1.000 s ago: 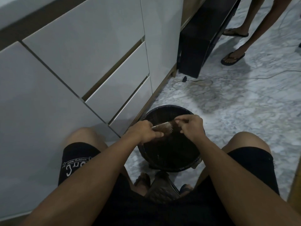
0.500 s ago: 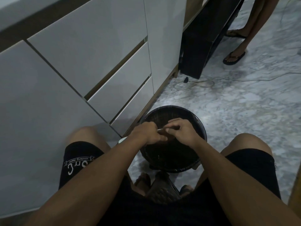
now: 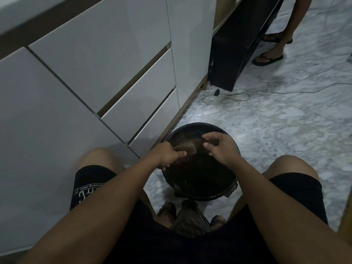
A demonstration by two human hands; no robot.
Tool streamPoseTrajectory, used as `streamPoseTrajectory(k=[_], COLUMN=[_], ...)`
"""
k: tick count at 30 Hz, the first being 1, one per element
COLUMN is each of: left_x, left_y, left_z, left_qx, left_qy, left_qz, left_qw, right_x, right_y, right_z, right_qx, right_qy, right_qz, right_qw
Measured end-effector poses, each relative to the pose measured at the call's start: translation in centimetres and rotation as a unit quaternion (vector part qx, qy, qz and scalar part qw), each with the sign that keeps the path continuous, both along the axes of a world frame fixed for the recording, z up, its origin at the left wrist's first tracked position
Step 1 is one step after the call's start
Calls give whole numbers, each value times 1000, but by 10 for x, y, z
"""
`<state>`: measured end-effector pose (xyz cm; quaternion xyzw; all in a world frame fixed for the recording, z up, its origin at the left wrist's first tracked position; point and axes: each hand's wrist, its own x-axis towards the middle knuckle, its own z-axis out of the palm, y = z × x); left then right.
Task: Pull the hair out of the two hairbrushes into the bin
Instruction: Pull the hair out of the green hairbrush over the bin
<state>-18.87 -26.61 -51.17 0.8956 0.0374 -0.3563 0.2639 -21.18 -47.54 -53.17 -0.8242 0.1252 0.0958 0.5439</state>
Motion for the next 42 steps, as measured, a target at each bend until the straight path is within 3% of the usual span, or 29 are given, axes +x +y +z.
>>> streamPoseTrajectory(k=[3, 6, 15, 23, 36, 42], left_x=[1, 0, 0, 1, 5, 8], left_y=[1, -3, -3, -14, -9, -8], left_z=[3, 9, 12, 18, 10, 10], left_qx=[-21, -30, -52, -29, -10, -3], left_qy=[12, 25, 42, 29, -15, -22], left_qz=[16, 9, 15, 13, -28, -27], left_qw=[1000, 999, 998, 999, 999, 999], right_x=[-3, -7, -5, -9, -5, -4], right_y=[6, 14, 7, 16, 6, 3], right_z=[-2, -4, 8, 4, 9, 6], right_qx=[51, 23, -44, -48, -125, -112], right_qy=[14, -25, -22, -47, -44, -42], right_qz=[56, 83, -80, 111, -20, 97], right_qw=[997, 996, 996, 991, 991, 988])
